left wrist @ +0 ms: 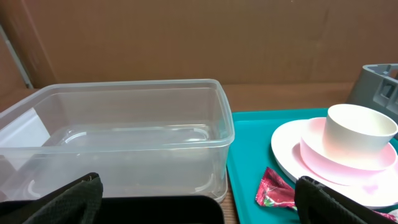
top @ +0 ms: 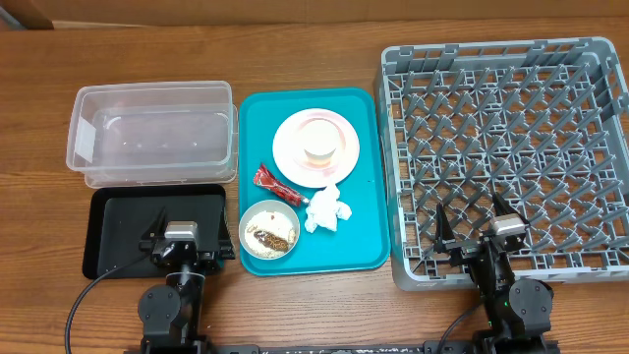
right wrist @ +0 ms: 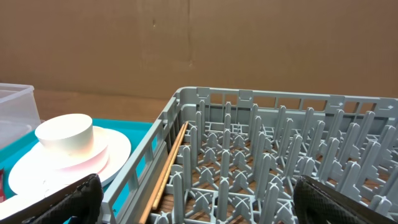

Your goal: Sort waste into correct bins and load items into the dishwasher

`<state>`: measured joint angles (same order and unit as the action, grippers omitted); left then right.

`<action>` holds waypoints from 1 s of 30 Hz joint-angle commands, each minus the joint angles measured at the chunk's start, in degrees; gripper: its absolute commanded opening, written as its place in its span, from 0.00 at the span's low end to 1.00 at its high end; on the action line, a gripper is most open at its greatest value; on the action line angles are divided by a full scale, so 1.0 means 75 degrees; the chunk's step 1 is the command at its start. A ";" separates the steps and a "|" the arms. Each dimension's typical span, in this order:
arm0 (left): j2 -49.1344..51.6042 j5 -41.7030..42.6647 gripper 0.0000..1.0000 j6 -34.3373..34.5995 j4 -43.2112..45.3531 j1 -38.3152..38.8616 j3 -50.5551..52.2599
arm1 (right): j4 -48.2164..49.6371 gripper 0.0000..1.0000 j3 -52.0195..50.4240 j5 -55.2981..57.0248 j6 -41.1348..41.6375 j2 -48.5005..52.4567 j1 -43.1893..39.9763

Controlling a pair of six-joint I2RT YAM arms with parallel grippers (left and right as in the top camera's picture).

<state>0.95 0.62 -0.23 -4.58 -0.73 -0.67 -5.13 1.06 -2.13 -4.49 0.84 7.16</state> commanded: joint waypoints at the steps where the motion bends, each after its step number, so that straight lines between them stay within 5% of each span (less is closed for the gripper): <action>1: -0.0085 -0.0137 1.00 -0.0146 0.0085 0.0050 0.0052 | 0.0064 1.00 -0.0079 -0.0015 -0.0006 -0.0087 -0.0020; 6: -0.0085 0.0085 1.00 -0.0044 0.0108 0.0052 0.0052 | 0.0064 1.00 -0.0079 -0.0015 -0.0006 -0.0087 -0.0020; 10: -0.0085 0.1856 1.00 0.0437 0.0131 0.0052 -0.0271 | 0.0064 1.00 -0.0079 -0.0015 -0.0006 -0.0087 -0.0020; 18: 0.0586 0.1725 1.00 0.1122 -0.1381 0.0050 -0.3072 | 0.0064 1.00 -0.0079 -0.0015 -0.0006 -0.0087 -0.0020; 23: 0.2879 0.2256 1.00 0.1072 -0.3474 0.0052 -0.6044 | 0.0064 1.00 -0.0079 -0.0015 -0.0006 -0.0087 -0.0020; 30: 0.7259 0.3150 1.00 0.0973 -0.7892 0.0052 -1.1191 | 0.0064 1.00 -0.0079 -0.0015 -0.0006 -0.0087 -0.0020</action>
<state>46.33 19.51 7.14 -58.30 -0.73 -75.02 -5.06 1.06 -2.11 -4.51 0.84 7.16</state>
